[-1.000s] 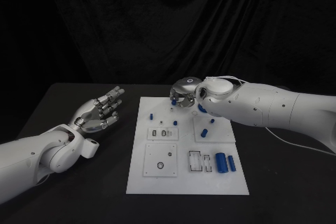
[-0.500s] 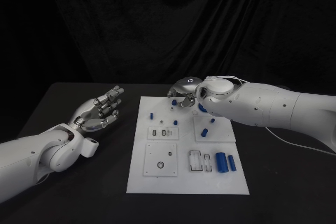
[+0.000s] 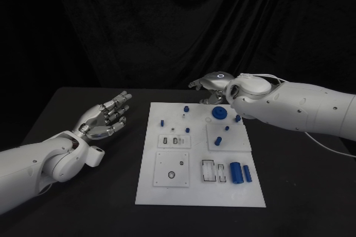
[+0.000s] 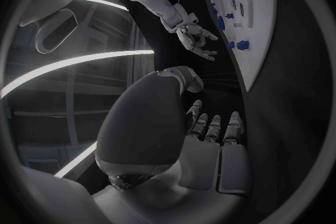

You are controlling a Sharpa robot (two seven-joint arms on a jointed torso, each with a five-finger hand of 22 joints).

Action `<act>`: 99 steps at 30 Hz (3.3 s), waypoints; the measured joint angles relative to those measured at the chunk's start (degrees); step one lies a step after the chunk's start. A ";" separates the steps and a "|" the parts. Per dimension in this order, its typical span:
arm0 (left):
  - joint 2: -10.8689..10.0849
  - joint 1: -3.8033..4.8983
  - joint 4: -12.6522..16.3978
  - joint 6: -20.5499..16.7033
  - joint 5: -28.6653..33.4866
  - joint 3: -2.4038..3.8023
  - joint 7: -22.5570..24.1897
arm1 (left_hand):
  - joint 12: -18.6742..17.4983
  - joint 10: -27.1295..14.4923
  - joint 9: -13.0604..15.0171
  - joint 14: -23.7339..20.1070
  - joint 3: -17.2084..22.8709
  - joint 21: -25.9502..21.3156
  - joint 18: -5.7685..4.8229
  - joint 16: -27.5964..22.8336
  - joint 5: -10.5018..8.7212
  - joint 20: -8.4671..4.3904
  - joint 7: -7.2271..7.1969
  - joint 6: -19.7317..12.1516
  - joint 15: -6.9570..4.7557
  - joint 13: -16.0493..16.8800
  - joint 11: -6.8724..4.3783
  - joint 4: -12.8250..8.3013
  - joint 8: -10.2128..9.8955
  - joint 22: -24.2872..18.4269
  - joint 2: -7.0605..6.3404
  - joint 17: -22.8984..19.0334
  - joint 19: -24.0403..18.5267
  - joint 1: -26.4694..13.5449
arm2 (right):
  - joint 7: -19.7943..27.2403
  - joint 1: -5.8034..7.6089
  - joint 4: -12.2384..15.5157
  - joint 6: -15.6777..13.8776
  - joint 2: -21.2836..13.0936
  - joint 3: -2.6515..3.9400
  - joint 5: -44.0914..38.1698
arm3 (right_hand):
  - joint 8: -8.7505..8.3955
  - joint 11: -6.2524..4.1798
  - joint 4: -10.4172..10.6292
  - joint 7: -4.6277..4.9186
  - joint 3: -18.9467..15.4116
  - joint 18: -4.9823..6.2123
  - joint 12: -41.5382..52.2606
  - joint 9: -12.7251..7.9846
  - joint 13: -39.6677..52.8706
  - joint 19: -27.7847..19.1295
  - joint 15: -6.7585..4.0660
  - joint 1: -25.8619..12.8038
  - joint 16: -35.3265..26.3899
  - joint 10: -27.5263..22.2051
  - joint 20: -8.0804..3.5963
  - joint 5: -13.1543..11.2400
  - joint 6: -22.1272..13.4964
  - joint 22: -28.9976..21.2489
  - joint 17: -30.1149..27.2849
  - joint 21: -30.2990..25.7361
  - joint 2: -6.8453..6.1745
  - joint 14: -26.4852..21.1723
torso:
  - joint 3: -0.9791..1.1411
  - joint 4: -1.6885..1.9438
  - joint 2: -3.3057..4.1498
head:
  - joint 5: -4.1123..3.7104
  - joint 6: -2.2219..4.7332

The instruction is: Assemble the parts on the task board

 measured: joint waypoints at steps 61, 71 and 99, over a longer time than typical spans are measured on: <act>0.03 -0.07 0.31 0.49 -0.02 0.00 0.01 | 0.00 0.00 -0.01 0.21 1.34 0.00 0.00 0.00 -0.44 0.21 0.13 -0.13 0.20 0.03 -0.01 -1.35 0.00 0.03 0.23 0.00 0.21 -0.23 | -4.40 -2.56 5.59 4.83 -10.01 -0.91 0.00 | 1.10 -5.26 10.43 1.55 -5.83 -0.46 76.75 0.11 64.38 3.69 -3.06 -3.49 12.39 45.33 -2.87 0.66 19.08 0.03 17.69 5.70 -0.62 7.59 | 0.00 -0.57 -0.23 | 0.86 -2.40; 0.20 -0.13 0.11 0.87 -0.02 0.00 0.02 | 0.00 0.00 -0.01 0.20 1.66 0.00 0.00 0.00 -0.44 0.20 0.21 -0.21 0.63 0.03 -0.01 -1.67 0.00 0.02 0.47 0.02 0.21 -0.47 | -4.38 -3.06 4.98 5.19 -9.17 -0.86 0.00 | 2.89 -5.66 9.76 0.92 -6.13 -0.46 76.75 2.47 64.38 3.69 -3.48 -2.65 12.39 45.30 -3.29 0.66 20.93 0.02 17.69 5.70 -0.38 7.59 | 0.00 -0.57 -0.23 | 0.93 -2.69; 0.05 -0.27 0.14 1.76 -0.03 0.00 0.02 | 0.00 0.17 -0.01 0.20 2.45 0.00 0.01 0.00 -0.44 0.42 0.20 -0.63 1.04 0.03 0.16 -2.46 0.00 0.07 0.69 -0.01 0.42 -0.69 | -2.87 -3.25 5.90 3.23 -9.39 -0.74 0.32 | 10.33 -6.98 2.66 0.10 -6.45 -1.40 76.75 6.52 64.36 3.74 -4.62 -1.14 12.39 45.40 -4.45 0.12 22.56 0.01 17.68 6.83 2.82 7.69 | 0.01 -0.58 -0.21 | 1.04 -2.73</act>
